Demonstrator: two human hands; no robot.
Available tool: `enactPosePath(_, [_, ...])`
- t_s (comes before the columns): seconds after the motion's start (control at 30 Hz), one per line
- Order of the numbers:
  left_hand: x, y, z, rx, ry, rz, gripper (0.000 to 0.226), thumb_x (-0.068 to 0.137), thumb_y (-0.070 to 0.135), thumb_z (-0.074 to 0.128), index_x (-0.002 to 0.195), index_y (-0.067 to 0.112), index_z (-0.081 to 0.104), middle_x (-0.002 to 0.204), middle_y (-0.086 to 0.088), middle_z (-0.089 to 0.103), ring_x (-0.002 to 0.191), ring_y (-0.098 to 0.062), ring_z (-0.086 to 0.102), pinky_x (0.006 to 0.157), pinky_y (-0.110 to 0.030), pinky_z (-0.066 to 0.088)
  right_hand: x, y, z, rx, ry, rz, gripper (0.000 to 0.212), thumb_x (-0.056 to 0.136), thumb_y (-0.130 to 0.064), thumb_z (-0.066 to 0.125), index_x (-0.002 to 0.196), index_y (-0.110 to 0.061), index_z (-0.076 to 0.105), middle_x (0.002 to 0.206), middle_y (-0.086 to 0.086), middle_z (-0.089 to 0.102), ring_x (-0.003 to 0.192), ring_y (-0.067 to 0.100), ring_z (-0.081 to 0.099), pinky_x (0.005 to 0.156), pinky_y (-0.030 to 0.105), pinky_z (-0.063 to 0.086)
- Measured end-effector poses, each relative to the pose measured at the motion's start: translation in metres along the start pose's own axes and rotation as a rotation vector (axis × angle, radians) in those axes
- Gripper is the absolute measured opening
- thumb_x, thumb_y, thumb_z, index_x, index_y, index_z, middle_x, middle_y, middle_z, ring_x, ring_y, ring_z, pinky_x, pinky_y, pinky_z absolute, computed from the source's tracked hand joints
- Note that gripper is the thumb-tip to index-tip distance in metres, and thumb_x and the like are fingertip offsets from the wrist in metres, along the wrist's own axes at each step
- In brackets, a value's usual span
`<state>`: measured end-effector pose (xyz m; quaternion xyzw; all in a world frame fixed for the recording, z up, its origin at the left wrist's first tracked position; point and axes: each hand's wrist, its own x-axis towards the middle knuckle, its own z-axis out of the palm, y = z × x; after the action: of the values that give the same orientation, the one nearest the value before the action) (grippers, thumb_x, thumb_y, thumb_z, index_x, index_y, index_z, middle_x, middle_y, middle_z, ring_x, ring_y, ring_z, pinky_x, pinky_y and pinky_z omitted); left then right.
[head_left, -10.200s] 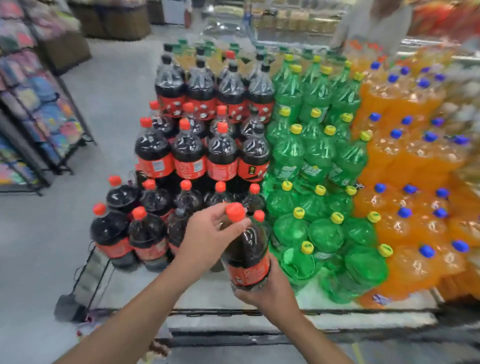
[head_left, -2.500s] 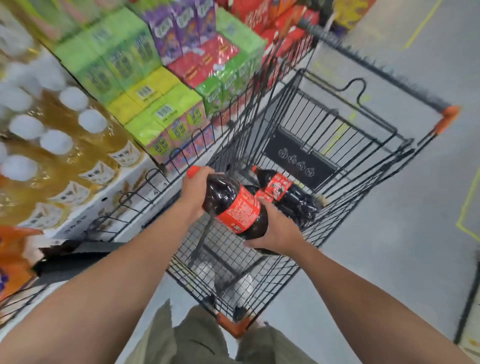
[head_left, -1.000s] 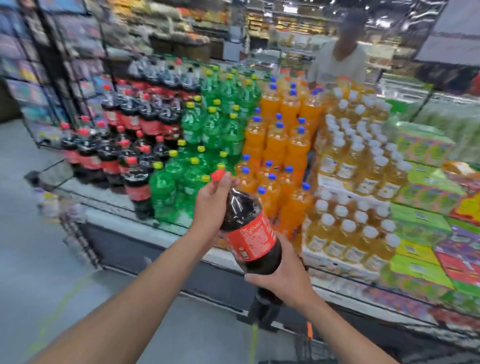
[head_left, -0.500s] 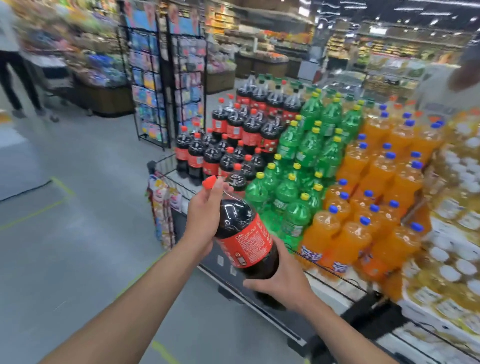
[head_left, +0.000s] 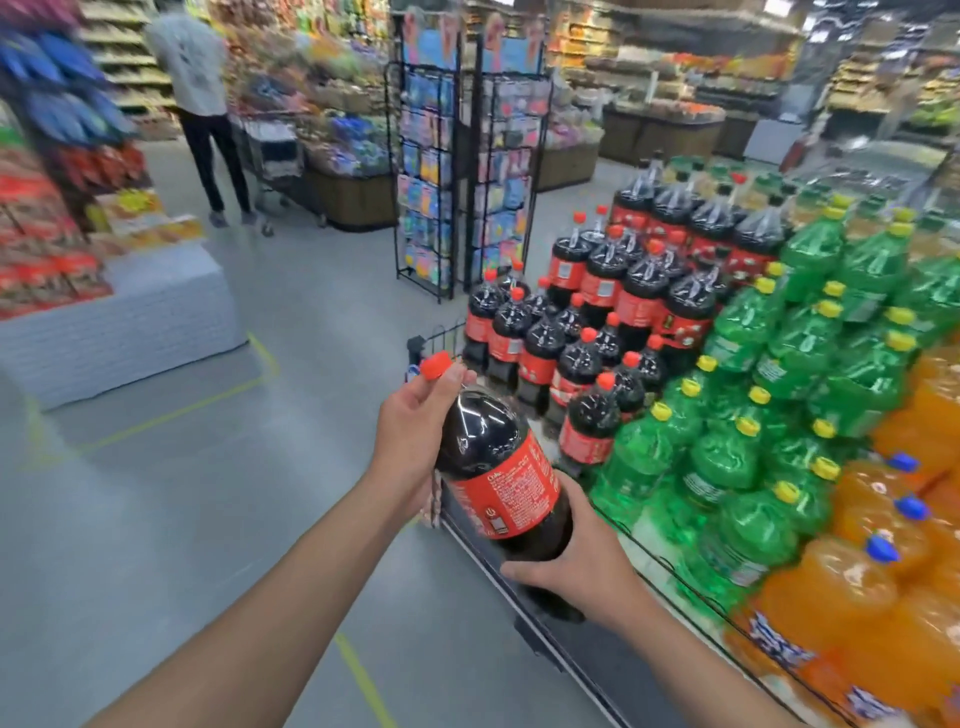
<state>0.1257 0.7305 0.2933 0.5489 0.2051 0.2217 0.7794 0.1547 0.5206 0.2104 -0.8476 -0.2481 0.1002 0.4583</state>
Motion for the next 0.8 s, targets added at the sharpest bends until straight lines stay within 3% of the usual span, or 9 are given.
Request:
enactPosePath(0.2, [0.068, 0.010, -0.014, -0.003, 0.113, 0.027, 0.024, 0.098, 0.027, 0.070, 0.106, 0.005, 0.077, 0.102, -0.015, 0.080, 0.090, -0.027, 0.076, 0.079, -0.036, 0.060, 0.088, -0.004, 0.018, 0.067, -0.102, -0.055, 0.095, 0.050, -0.024, 0.100, 0.121, -0.057, 0.046, 0.116, -0.047, 0.056, 0.106, -0.021, 0.056, 0.081, 0.002, 0.040])
enactPosePath(0.3, [0.094, 0.017, -0.029, -0.005, 0.166, 0.045, 0.022, 0.098, 0.025, 0.069, 0.104, 0.006, 0.077, 0.097, -0.012, 0.080, 0.083, -0.021, 0.076, 0.074, -0.031, 0.059, 0.124, -0.008, 0.035, 0.069, -0.145, -0.073, 0.097, 0.047, -0.031, 0.099, 0.123, -0.057, 0.046, 0.118, -0.047, 0.055, 0.109, -0.019, 0.055, 0.084, 0.004, 0.042])
enactPosePath(0.4, [0.124, 0.024, -0.045, -0.021, 0.170, 0.039, 0.018, 0.098, 0.022, 0.068, 0.103, 0.007, 0.076, 0.094, -0.007, 0.081, 0.081, -0.016, 0.076, 0.071, -0.027, 0.059, 0.157, -0.013, 0.054, 0.086, -0.171, -0.064, 0.105, 0.043, -0.044, 0.097, 0.134, -0.053, 0.045, 0.120, -0.041, 0.059, 0.111, -0.015, 0.057, 0.092, 0.018, 0.048])
enactPosePath(0.5, [0.160, 0.029, -0.061, -0.048, 0.150, 0.045, 0.024, 0.096, 0.020, 0.070, 0.113, 0.004, 0.073, 0.104, -0.005, 0.080, 0.090, -0.015, 0.076, 0.078, -0.029, 0.060, 0.192, -0.019, 0.073, 0.093, -0.176, -0.055, 0.109, 0.043, -0.044, 0.097, 0.139, -0.048, 0.044, 0.121, -0.035, 0.062, 0.112, -0.011, 0.059, 0.095, 0.025, 0.051])
enactPosePath(0.63, [0.216, 0.034, -0.074, -0.070, 0.111, 0.052, 0.044, 0.086, 0.024, 0.076, 0.124, 0.005, 0.068, 0.119, -0.012, 0.076, 0.104, -0.021, 0.074, 0.098, -0.040, 0.058, 0.235, -0.028, 0.091, 0.122, -0.146, -0.034, 0.104, 0.049, -0.032, 0.101, 0.135, -0.050, 0.045, 0.121, -0.034, 0.064, 0.111, -0.011, 0.061, 0.088, 0.012, 0.048])
enactPosePath(0.73, [0.260, 0.038, -0.075, -0.021, 0.031, 0.052, 0.033, 0.090, 0.031, 0.072, 0.115, 0.009, 0.070, 0.112, -0.010, 0.079, 0.100, -0.020, 0.075, 0.098, -0.042, 0.057, 0.262, -0.033, 0.101, 0.124, -0.073, 0.010, 0.104, 0.048, -0.030, 0.101, 0.134, -0.051, 0.045, 0.118, -0.033, 0.065, 0.110, -0.014, 0.059, 0.083, 0.006, 0.044])
enactPosePath(0.8, [0.286, 0.038, -0.069, -0.020, -0.023, 0.037, 0.047, 0.083, 0.043, 0.070, 0.114, 0.008, 0.070, 0.109, -0.009, 0.079, 0.097, -0.020, 0.076, 0.094, -0.041, 0.058, 0.278, -0.033, 0.102, 0.131, -0.023, 0.028, 0.098, 0.050, -0.029, 0.100, 0.128, -0.053, 0.046, 0.117, -0.035, 0.064, 0.110, -0.013, 0.060, 0.085, 0.011, 0.046])
